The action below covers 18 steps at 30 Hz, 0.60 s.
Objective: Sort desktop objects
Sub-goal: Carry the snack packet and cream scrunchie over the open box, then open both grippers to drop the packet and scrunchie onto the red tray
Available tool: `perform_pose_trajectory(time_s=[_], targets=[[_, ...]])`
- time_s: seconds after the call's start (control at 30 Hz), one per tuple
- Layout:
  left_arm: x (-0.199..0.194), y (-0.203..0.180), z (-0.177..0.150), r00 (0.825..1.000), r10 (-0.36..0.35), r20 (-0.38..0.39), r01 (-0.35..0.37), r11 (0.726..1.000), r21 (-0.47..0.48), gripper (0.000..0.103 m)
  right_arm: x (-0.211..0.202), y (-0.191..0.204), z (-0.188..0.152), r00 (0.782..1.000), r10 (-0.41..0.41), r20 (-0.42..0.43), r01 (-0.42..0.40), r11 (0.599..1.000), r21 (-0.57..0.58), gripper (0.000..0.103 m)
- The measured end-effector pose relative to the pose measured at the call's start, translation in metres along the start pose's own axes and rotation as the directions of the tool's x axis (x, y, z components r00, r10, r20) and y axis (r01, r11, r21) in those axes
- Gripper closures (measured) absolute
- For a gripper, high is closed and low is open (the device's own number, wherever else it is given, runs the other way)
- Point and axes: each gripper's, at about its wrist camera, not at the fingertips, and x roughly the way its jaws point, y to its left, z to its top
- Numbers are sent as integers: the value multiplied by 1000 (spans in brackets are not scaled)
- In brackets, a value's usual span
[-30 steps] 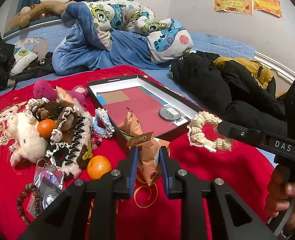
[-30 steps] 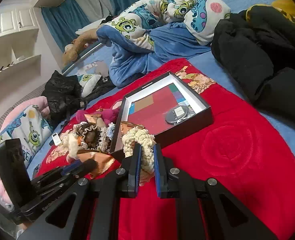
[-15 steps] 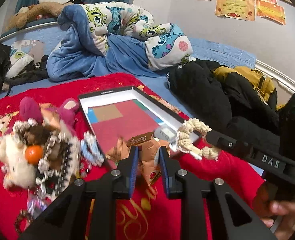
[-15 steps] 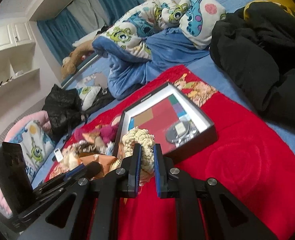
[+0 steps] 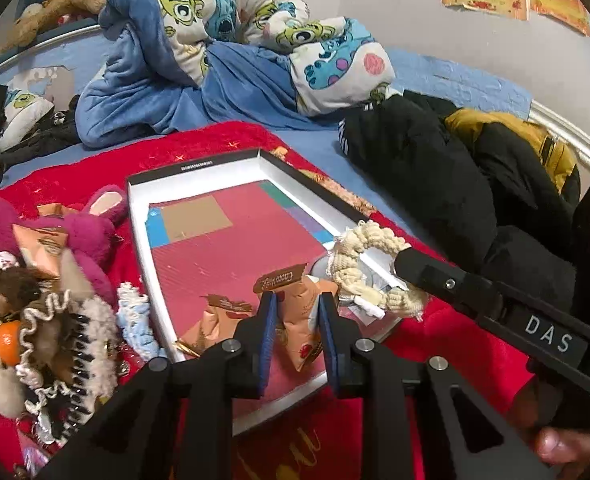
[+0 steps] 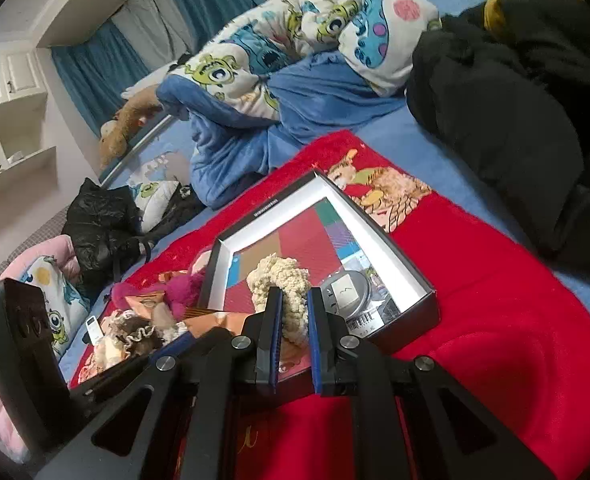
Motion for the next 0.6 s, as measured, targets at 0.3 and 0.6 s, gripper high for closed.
perform_pose_trajectory(time_s=[0.3,0.6], targets=[[22,5,-6,999,-10,-45,10,1000,19,81,21,11,-3,995,-84,-50,82,996,-42,91],[29,8,-8,999,3,-38,-1,999,43,81,45,17,-9,974,-202,-105,188,974,-129,91]])
